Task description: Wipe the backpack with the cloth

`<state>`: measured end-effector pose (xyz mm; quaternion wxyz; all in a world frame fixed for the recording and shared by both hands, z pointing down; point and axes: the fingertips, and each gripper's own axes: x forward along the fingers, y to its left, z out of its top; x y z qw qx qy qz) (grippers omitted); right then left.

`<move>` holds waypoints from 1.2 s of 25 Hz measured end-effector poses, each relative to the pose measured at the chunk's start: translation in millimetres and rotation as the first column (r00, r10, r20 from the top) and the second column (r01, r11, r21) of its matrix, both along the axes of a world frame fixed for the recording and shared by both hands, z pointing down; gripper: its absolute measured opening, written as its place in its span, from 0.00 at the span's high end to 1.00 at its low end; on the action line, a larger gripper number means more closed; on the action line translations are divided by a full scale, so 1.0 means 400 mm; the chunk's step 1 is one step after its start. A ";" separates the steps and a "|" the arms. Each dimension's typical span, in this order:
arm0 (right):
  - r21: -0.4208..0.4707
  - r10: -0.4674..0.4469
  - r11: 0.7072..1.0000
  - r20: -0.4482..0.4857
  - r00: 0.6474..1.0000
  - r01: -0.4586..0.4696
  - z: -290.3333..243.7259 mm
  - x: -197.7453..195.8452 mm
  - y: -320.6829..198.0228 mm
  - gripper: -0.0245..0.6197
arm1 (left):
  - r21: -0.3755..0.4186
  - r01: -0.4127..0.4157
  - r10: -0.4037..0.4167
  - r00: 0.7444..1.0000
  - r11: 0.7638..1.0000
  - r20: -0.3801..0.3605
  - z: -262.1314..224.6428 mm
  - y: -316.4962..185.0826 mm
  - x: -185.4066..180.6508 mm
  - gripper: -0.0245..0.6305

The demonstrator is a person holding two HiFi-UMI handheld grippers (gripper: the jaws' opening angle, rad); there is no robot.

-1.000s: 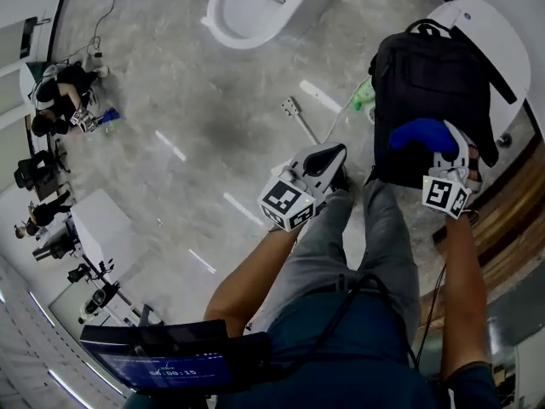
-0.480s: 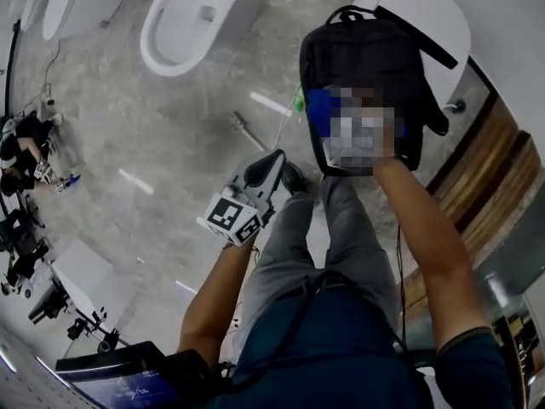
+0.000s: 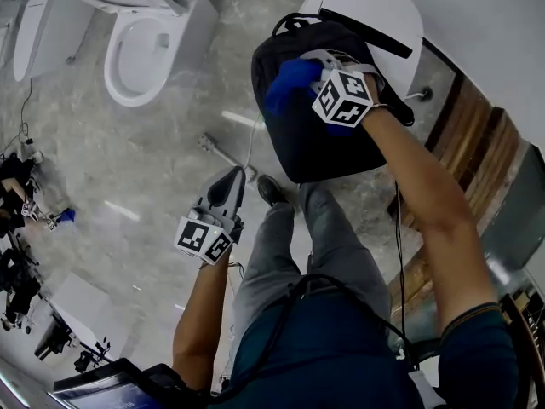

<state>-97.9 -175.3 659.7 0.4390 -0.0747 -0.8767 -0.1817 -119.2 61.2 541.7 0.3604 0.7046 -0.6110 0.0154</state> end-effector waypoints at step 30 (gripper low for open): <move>0.173 0.531 0.825 0.089 0.843 -0.538 -0.066 0.385 -0.041 0.93 | -0.018 0.021 -0.021 1.000 1.000 -0.019 0.013 0.039 -0.029 0.95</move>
